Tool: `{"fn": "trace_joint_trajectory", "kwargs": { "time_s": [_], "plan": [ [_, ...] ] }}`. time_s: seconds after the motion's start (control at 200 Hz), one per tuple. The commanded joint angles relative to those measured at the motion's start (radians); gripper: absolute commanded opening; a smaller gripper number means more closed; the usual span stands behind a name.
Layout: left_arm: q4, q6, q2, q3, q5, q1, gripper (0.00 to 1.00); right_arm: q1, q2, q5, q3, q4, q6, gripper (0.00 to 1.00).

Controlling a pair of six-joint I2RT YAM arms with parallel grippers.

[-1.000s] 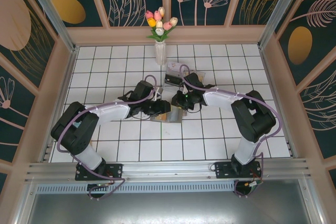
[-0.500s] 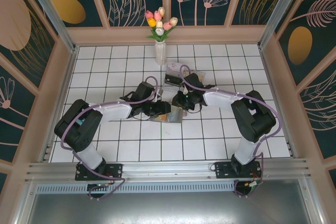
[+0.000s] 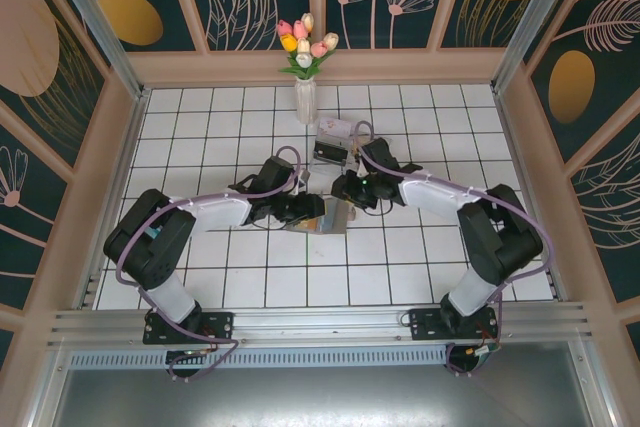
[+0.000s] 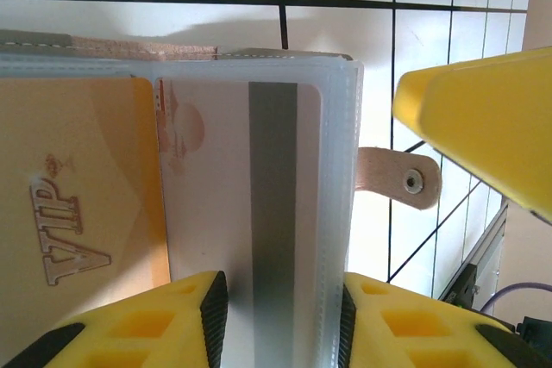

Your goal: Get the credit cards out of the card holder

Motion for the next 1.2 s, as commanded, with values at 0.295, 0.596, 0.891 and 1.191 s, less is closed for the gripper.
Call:
{"fn": "trace_joint_trajectory", "kwargs": {
  "time_s": [0.295,0.596,0.891,1.191],
  "plan": [
    [0.042,0.027,-0.024,-0.001,0.092,-0.007,0.4,-0.006,0.033,-0.07,0.013,0.027,0.014,0.38],
    [0.006,0.046,-0.074,-0.021,0.046,-0.006,0.42,-0.016,-0.032,0.104,0.007,-0.04,0.033,0.36],
    [-0.003,-0.019,-0.033,0.001,-0.03,-0.007,0.33,-0.01,-0.03,0.062,-0.008,-0.022,0.034,0.33],
    [-0.057,-0.049,0.078,0.069,-0.076,-0.007,0.2,0.016,0.026,0.002,-0.004,-0.017,0.046,0.26]
  ]
}}
